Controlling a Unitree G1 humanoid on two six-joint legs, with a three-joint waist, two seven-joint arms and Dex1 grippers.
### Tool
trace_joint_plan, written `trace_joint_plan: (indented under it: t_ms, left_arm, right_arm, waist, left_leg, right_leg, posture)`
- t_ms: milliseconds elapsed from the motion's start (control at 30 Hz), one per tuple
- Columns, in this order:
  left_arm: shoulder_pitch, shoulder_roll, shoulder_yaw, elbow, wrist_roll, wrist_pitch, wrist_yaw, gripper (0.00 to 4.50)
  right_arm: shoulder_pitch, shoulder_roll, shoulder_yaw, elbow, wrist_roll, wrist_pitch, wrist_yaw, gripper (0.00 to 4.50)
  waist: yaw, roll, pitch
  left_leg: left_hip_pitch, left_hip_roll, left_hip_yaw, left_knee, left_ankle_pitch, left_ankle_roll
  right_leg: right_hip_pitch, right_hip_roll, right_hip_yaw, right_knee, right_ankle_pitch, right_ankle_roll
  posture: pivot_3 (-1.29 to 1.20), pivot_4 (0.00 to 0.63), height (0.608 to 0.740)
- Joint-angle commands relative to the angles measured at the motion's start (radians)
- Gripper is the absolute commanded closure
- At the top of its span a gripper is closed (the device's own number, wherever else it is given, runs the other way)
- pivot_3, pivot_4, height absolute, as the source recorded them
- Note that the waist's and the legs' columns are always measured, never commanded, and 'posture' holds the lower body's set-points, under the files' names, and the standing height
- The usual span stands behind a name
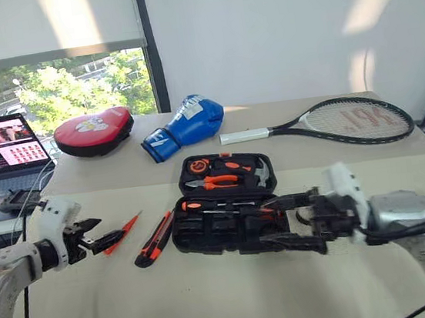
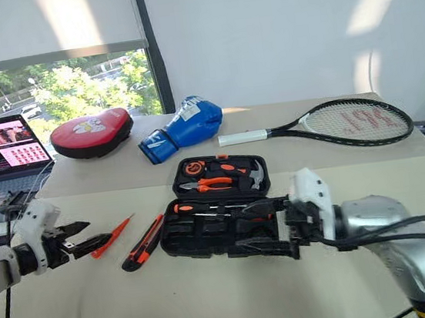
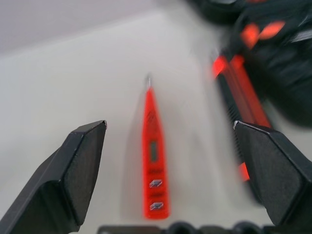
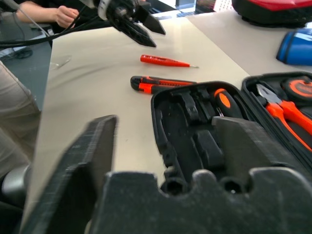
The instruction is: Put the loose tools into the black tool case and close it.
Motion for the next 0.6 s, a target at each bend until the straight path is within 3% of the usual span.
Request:
trace_joint_plan:
  t_ms: [33,133,400,500,600]
  left_arm:
    - [-0.082,0.02,-0.111,0.099,0.113,-0.041,-0.034,0.01]
    - [-0.128,-0.002,-0.152,0.174,0.15,-0.089,-0.07,0.72]
    - [-0.165,-0.032,-0.162,0.279,0.183,-0.243,-0.196,3.89]
    - [-0.195,-0.045,-0.102,0.235,0.088,-0.235,-0.288,4.06]
    - [-0.314,-0.046,-0.152,0.164,0.05,-0.219,-0.414,4.06]
  right_arm:
    - [0.034,-0.035,-0.094,-0.082,0.083,0.021,-0.044,0.03]
    - [0.056,-0.048,-0.115,-0.104,0.119,0.031,-0.082,0.0]
    - [0.111,-0.061,-0.144,-0.106,0.119,-0.006,-0.123,0.0]
    - [0.135,-0.055,-0.168,-0.11,0.128,-0.016,-0.139,0.0]
    - [0.211,-0.038,-0.227,-0.136,0.134,-0.035,-0.154,0.0]
  waist:
    - [-0.001,-0.001,0.0]
    - [-0.007,-0.002,0.001]
    - [-0.004,-0.002,0.001]
    - [0.0,-0.002,0.001]
    - [0.01,-0.006,0.003]
  left_leg:
    - [0.0,0.0,0.0,0.0,0.0,0.0]
    - [0.0,0.002,0.0,0.0,0.0,0.0]
    - [-0.001,0.001,0.0,0.001,-0.001,0.001]
    - [-0.003,0.001,0.0,0.003,-0.001,0.002]
    - [-0.005,0.002,-0.002,0.005,-0.001,0.002]
  right_leg:
    - [0.0,0.0,0.0,0.0,0.0,0.0]
    - [-0.001,-0.003,0.0,0.0,0.0,0.0]
    - [-0.001,-0.006,0.0,0.0,0.0,0.0]
    - [-0.001,-0.006,-0.001,0.0,0.0,0.0]
    - [-0.001,-0.006,-0.004,0.0,0.0,0.0]
  posture:
    - [0.0,0.15,0.74]
    - [0.0,0.15,0.74]
    - [0.0,0.15,0.74]
    - [0.0,0.15,0.74]
    - [0.0,0.15,0.74]
